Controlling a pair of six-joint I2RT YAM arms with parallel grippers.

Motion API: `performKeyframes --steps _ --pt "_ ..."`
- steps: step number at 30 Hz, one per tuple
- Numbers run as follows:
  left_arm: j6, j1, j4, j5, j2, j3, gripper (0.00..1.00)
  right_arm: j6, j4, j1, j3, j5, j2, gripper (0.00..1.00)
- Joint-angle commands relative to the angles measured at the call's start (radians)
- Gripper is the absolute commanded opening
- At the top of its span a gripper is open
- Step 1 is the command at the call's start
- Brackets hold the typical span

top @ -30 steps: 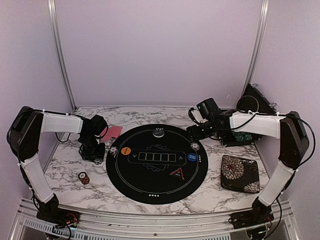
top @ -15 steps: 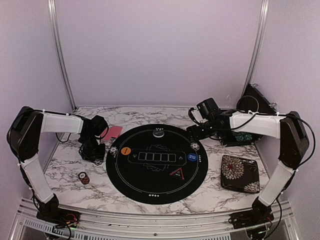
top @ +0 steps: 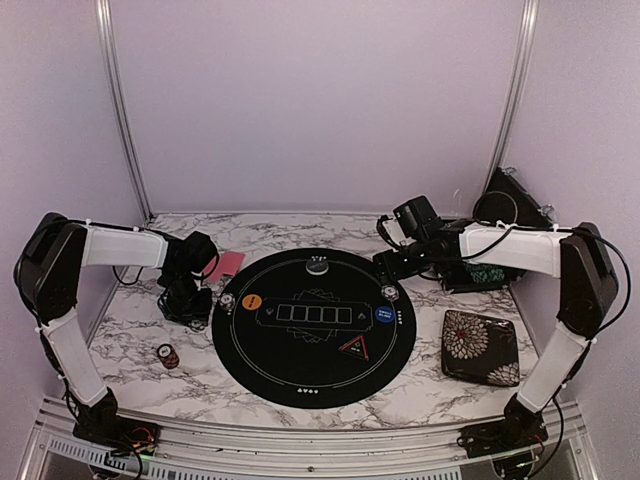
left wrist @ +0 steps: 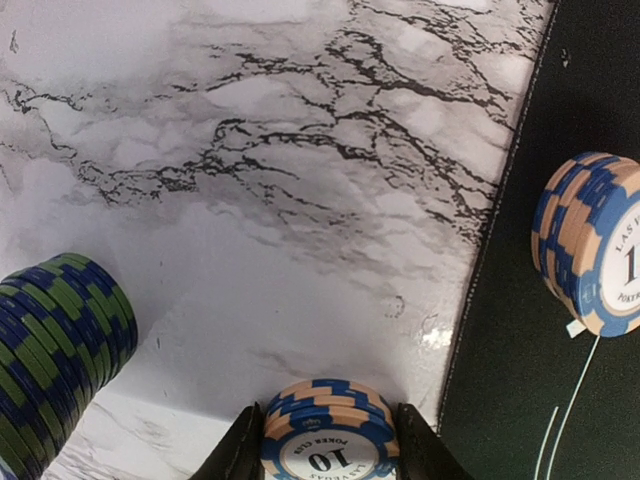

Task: Distribute texas hold em gaming equipment
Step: Pick up the pile of poker chips from the center of the board.

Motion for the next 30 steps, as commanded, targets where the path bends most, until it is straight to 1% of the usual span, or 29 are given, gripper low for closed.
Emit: performKeyframes --steps 1,22,30 --pt "0.008 -0.007 -0.052 0.002 -0.031 0.01 0.37 0.011 0.002 0.01 0.016 0.004 -0.024 0.74" --pt "0.005 -0.026 -0.08 0.005 -0.029 0.049 0.36 0.01 0.005 0.01 0.015 0.002 -0.024 0.74" --pt "-0.004 -0.059 -0.098 0.011 -0.019 0.091 0.36 0.01 0.011 0.01 0.012 -0.002 -0.023 0.74"
